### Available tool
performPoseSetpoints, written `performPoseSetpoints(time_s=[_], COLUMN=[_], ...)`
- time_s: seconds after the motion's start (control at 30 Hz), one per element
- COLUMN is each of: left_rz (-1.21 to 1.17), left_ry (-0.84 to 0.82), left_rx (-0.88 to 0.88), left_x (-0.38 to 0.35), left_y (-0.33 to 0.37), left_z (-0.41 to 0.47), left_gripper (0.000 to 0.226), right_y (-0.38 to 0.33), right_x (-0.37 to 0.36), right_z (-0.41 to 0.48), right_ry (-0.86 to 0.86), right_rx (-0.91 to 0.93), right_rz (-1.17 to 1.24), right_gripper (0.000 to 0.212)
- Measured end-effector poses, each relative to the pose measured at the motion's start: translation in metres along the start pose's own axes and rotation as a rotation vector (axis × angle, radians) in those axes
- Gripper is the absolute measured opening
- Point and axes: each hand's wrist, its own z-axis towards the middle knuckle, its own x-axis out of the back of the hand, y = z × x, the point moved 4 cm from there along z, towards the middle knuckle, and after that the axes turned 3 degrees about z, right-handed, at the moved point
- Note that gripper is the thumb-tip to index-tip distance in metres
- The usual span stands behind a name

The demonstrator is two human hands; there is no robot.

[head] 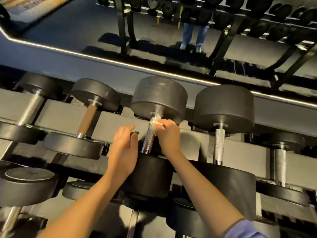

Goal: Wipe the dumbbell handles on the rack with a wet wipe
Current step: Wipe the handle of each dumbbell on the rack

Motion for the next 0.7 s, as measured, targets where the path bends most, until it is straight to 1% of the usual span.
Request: performPoseSetpoints(time_s=[0.03,0.1,0.13,0.2,0.27,0.3,0.33,0.37,0.4,0.43,0.5,0.53,0.57,0.6,0.63,0.67,0.7], left_rz=[-0.015,-0.056,-0.078,-0.101,-0.099,-0.095,-0.090,-0.088,-0.087,-0.085,-0.083,-0.083,-0.085,-0.084,-0.082,-0.080,-0.079], left_ry=[0.016,0.031,0.029,0.009,0.005,0.004,0.001,0.000,-0.004,-0.008,-0.013,-0.014,-0.015,-0.018,-0.021,-0.023,-0.022], left_rx=[-0.006,-0.002,0.007,0.034,0.042,0.042,0.046,0.053,0.061,0.066,0.065,0.064,0.064,0.067,0.070,0.071,0.071], left_x=[0.001,0.001,0.001,0.000,0.000,0.000,0.000,0.000,0.000,0.000,0.000,0.000,0.001,0.001,0.001,0.001,0.002], left_y=[-0.001,-0.003,-0.003,-0.004,-0.004,-0.004,-0.004,-0.004,-0.004,-0.005,-0.004,-0.004,-0.004,-0.005,-0.005,-0.005,-0.005], left_z=[-0.001,-0.001,-0.002,-0.003,-0.003,-0.003,-0.003,-0.003,-0.003,-0.003,-0.003,-0.003,-0.003,-0.003,-0.003,-0.003,-0.004], left_gripper=[0.031,0.029,0.028,0.028,0.028,0.029,0.029,0.030,0.030,0.031,0.031,0.031,0.031,0.031,0.031,0.032,0.032], right_y=[0.004,0.014,0.017,0.017,0.013,0.011,0.012,0.012,0.012,0.011,0.006,0.007,0.008,0.008,0.005,0.003,0.000], right_x=[0.000,-0.003,-0.004,-0.006,-0.010,-0.012,-0.012,-0.013,-0.013,-0.016,-0.015,-0.014,-0.013,-0.013,-0.013,-0.013,-0.012], right_z=[-0.001,-0.006,-0.010,-0.013,-0.007,0.001,0.007,0.011,0.010,0.005,-0.013,-0.021,-0.022,-0.019,-0.013,-0.007,0.001], right_ry=[-0.060,-0.244,-0.321,-0.395,-0.337,-0.265,-0.193,-0.171,-0.197,-0.268,-0.462,-0.541,-0.599,-0.631,-0.611,-0.542,-0.415], right_rx=[-0.002,0.078,0.107,0.106,0.088,0.023,-0.043,-0.080,-0.080,-0.022,0.166,0.261,0.314,0.324,0.324,0.318,0.307], right_rz=[-0.035,-0.056,-0.042,0.025,0.034,0.047,0.058,0.062,0.037,0.015,0.020,0.007,-0.015,-0.042,-0.083,-0.098,-0.100], right_gripper=[0.023,0.008,0.010,0.010,0.009,0.013,0.020,0.028,0.032,0.028,0.007,0.012,0.016,0.017,0.017,0.016,0.013])
